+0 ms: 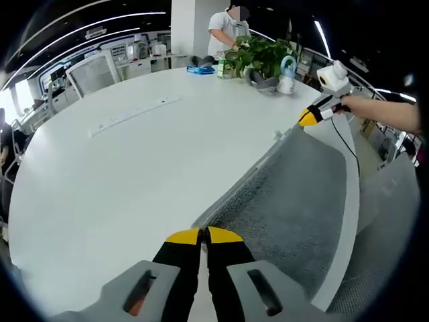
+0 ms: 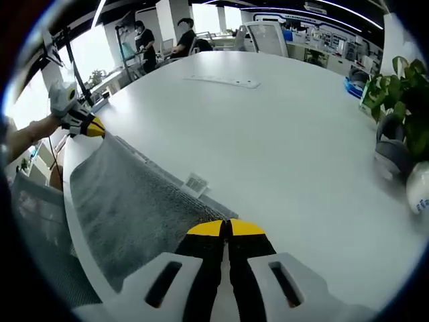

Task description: Fold the towel on the table until its edges align and the towel forms a compact rectangular stack.

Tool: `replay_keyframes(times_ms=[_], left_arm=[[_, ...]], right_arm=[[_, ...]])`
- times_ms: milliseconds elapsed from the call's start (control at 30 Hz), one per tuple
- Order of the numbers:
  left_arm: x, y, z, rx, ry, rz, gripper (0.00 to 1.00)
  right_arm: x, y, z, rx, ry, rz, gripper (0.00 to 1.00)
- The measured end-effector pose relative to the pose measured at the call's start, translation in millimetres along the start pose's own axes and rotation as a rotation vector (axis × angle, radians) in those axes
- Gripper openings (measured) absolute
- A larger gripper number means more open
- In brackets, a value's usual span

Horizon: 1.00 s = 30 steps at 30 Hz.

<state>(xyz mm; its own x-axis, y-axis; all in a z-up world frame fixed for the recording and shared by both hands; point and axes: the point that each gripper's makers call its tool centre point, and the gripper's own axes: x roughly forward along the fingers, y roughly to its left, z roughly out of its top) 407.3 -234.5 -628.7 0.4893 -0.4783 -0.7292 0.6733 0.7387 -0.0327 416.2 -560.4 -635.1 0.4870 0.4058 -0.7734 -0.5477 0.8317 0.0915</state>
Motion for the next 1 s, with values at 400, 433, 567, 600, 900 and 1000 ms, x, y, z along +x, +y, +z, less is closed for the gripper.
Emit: replay_keyframes(times_ms=[400, 433, 567, 600, 900, 1000], left_arm=[[13, 2.8, -9.1, 0.037, 0.017, 0.016, 0.04], [14, 3.3, -10.3, 0.048, 0.018, 0.021, 0.05], [17, 1.5, -12.4, 0.167, 0.022, 0.026, 0.08], [17, 1.7, -14.2, 0.139, 0.035, 0.031, 0.08], [6, 12.1, -5.6, 0.051, -0.023, 0.117, 0.18], [-7, 4.8, 7.4, 0.062, -0.069, 0.145, 0.18]], right_arm=[[10, -3, -7.3, 0.021, 0.004, -0.030, 0.00], [11, -2, -7.8, 0.021, 0.004, -0.031, 0.00], [15, -2, -10.1, -0.010, -0.005, -0.039, 0.00], [15, -2, -10.2, -0.014, -0.007, -0.040, 0.00], [8, -10, -8.5, -0.007, -0.040, -0.090, 0.12], [-4, -17, -0.8, 0.019, -0.110, -0.102, 0.15]])
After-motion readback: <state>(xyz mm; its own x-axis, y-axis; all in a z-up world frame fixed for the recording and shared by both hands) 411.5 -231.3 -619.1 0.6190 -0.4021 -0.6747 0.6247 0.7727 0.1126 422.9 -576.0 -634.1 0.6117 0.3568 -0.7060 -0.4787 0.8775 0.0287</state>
